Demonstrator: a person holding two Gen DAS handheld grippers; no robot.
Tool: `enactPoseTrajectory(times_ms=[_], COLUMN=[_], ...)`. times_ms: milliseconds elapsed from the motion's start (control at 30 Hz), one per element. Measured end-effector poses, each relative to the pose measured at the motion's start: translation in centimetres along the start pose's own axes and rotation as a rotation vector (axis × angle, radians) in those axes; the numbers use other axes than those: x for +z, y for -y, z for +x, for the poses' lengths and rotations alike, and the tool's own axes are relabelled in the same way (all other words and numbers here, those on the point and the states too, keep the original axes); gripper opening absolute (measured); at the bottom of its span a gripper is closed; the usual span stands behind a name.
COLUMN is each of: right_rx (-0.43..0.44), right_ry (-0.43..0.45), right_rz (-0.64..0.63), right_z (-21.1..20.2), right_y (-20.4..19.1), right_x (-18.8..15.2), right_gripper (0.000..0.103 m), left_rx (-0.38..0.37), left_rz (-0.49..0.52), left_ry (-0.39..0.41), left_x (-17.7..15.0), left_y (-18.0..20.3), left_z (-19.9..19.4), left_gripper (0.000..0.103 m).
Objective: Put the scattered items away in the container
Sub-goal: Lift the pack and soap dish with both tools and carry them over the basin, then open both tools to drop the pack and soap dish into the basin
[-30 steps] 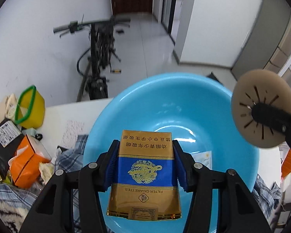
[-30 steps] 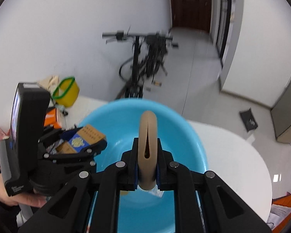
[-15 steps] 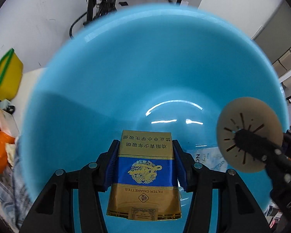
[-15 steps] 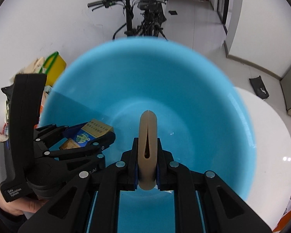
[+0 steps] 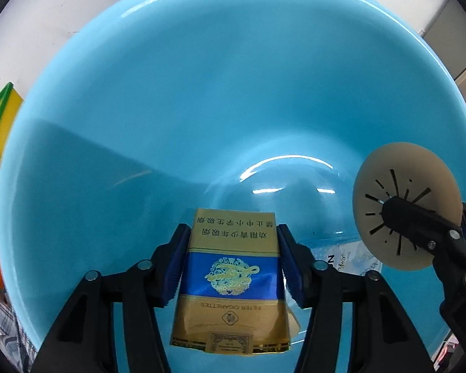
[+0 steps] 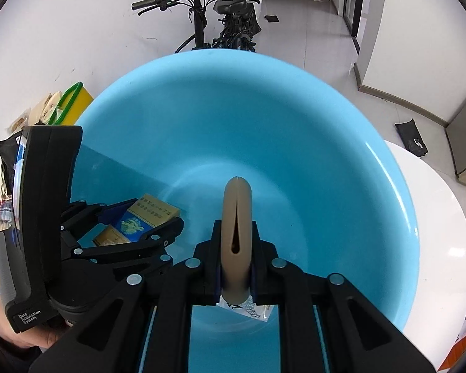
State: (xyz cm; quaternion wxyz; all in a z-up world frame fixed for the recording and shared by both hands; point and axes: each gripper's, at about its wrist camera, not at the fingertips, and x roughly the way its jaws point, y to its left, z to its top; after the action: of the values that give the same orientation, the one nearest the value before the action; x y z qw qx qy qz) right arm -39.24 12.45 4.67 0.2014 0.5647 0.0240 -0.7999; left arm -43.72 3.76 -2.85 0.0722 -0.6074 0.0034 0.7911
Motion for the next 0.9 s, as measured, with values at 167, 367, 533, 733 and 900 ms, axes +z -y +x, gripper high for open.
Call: enactPoseTrajectory(times_ms=[167, 367, 533, 733, 900], right_rx=[-0.003, -0.008, 0.0, -0.002, 0.006], right_ry=[0.004, 0.003, 0.007, 0.05, 0.033], right_rz=[0.003, 0.005, 0.01, 0.017, 0.029], right_z=[0.3, 1.0, 1.4, 1.8, 1.9], right_y=[-0.2, -0.3, 0.3, 1.2, 1.5], right_x=[0.0, 0.2, 0.5, 1.2, 1.3], right_gripper=[0.012, 0.012, 0.013, 0.02, 0.021], left_rx=[-0.006, -0.011, 0.0, -0.01, -0.01], left_rz=[0.003, -0.005, -0.009, -0.025, -0.028], left_ry=[0.008, 0.014, 0.019, 0.028, 0.029], left_x=[-0.4, -0.6, -0.9, -1.0, 0.0], left_y=[0.8, 0.6, 0.7, 0.7, 0.5], left_z=[-0.3, -0.7, -0.8, -0.8, -1.0], left_gripper=[0.079, 0.079, 0.079, 0.079, 0.079])
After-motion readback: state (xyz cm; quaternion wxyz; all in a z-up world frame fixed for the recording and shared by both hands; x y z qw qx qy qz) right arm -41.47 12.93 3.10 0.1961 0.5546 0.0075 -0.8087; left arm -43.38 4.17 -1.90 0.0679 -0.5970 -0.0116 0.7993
